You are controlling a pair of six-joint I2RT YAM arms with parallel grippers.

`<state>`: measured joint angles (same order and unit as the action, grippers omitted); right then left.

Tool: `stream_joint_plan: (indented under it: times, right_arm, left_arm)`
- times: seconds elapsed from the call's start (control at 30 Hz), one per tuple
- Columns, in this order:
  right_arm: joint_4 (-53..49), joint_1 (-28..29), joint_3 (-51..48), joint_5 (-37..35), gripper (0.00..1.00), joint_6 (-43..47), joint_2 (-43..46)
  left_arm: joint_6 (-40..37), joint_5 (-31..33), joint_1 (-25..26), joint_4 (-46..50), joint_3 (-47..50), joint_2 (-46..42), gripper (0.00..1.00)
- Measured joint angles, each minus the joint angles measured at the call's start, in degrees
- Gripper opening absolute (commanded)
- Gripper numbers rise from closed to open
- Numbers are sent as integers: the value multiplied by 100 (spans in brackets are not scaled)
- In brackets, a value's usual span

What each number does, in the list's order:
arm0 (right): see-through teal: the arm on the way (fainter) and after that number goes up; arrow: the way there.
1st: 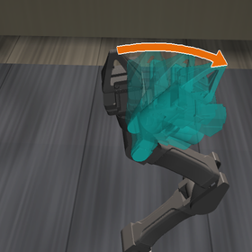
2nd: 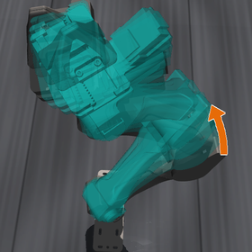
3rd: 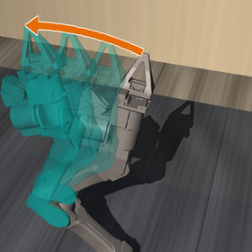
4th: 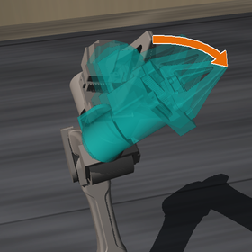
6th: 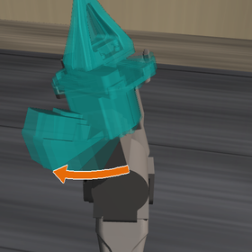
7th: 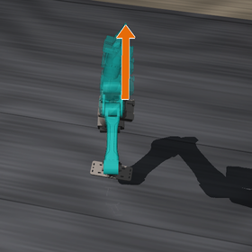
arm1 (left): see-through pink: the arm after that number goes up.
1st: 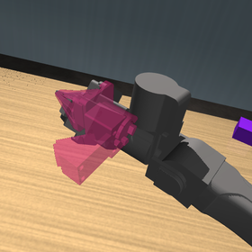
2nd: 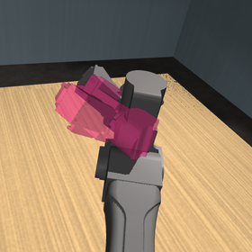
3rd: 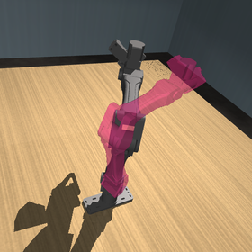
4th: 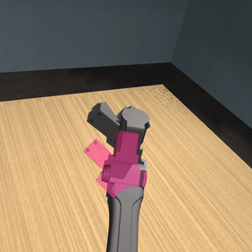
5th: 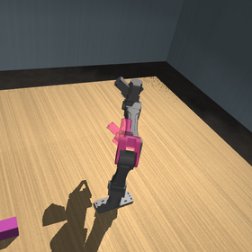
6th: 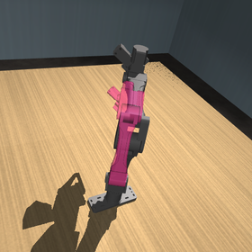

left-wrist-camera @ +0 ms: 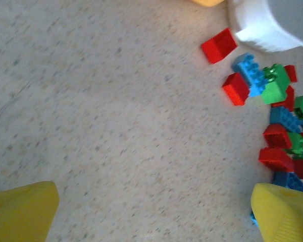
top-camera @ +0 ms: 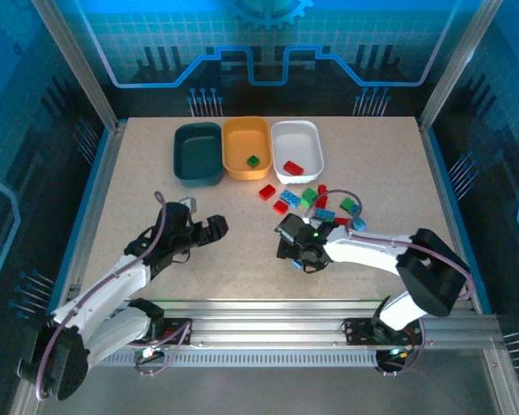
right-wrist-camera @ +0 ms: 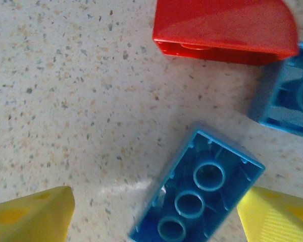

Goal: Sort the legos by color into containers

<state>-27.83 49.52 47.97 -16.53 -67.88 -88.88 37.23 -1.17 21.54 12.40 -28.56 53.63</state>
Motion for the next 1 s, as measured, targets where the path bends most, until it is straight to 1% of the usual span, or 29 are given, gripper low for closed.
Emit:
stream_joint_plan:
  times: [0.03,0.1,0.17,0.2,0.23,0.3,0.37,0.47,0.6,0.67,0.77,0.87,0.93,1.0]
  right_arm:
    - [33,0,50,-7,79,-46,-142]
    - [46,0,118,-90,71,-101,-341]
    - [-94,0,227,-173,56,-129,-450]
    - [-90,4,275,-229,43,-114,-496]
    - [-72,4,348,-269,34,-72,-568]
    - [-44,11,501,-328,23,17,-699]
    - [11,37,625,-400,17,146,-772]
    - [2,205,800,-570,13,442,-789]
    - [52,448,1318,-688,13,1235,-791]
    - [120,455,1808,-640,12,1808,-866]
    - [415,435,2874,-369,11,2778,-1309]
    - [802,387,3869,72,9,3628,-1934]
    - [960,289,4454,361,9,4046,-2406]
    - [1036,138,4975,632,10,4312,-2881]
  left_arm:
    - [33,11,0,24,57,-98,99]
    - [42,20,0,37,81,-258,99]
    - [42,31,0,35,81,-393,99]
    - [42,33,0,39,81,-448,99]
    - [42,35,0,39,81,-490,99]
    - [46,37,0,44,85,-553,99]
    - [63,55,0,52,105,-634,99]
    - [149,186,0,175,111,-789,99]
    - [378,540,-85,503,118,-1110,99]
    - [516,651,-254,616,155,-1226,99]
    - [763,702,-553,706,275,-1272,99]
    - [1062,579,-914,719,485,-1228,99]
    - [1276,295,-1158,560,721,-1200,99]
    - [1449,24,-1248,407,949,-1202,99]
